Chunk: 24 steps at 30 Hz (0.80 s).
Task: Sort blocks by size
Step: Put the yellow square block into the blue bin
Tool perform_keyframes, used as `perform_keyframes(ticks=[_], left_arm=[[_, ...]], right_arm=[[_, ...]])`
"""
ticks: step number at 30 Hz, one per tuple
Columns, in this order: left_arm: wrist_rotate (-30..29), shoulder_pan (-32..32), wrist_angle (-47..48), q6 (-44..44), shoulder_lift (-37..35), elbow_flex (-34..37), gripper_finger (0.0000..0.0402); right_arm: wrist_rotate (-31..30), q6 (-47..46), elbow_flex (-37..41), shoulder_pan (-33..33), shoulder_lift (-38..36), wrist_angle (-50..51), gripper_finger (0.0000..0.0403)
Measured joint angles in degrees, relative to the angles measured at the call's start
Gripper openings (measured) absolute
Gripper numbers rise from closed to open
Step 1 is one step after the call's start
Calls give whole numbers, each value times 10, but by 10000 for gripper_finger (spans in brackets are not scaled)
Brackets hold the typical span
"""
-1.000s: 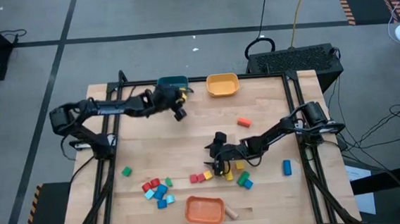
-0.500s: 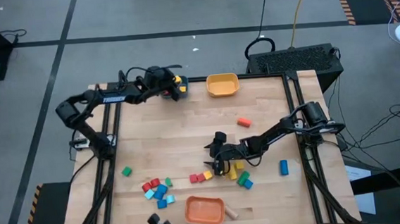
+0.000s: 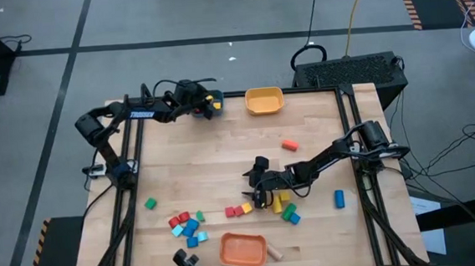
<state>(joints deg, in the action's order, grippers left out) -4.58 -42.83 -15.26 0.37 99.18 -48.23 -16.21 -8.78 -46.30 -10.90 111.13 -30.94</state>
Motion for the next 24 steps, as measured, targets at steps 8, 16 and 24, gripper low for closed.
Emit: perform_keyframes(ticks=[8, 16, 24], left_arm=[[-1, 0, -2, 0, 0, 0, 212], [12, 11, 10, 11, -10, 0, 214], [28, 65, 104, 17, -97, 0, 214]], right_arm=[[0, 0, 0, 0, 0, 0, 300], [-4, 23, 0, -5, -13, 6, 300], [48, 60, 0, -18, -87, 54, 300]])
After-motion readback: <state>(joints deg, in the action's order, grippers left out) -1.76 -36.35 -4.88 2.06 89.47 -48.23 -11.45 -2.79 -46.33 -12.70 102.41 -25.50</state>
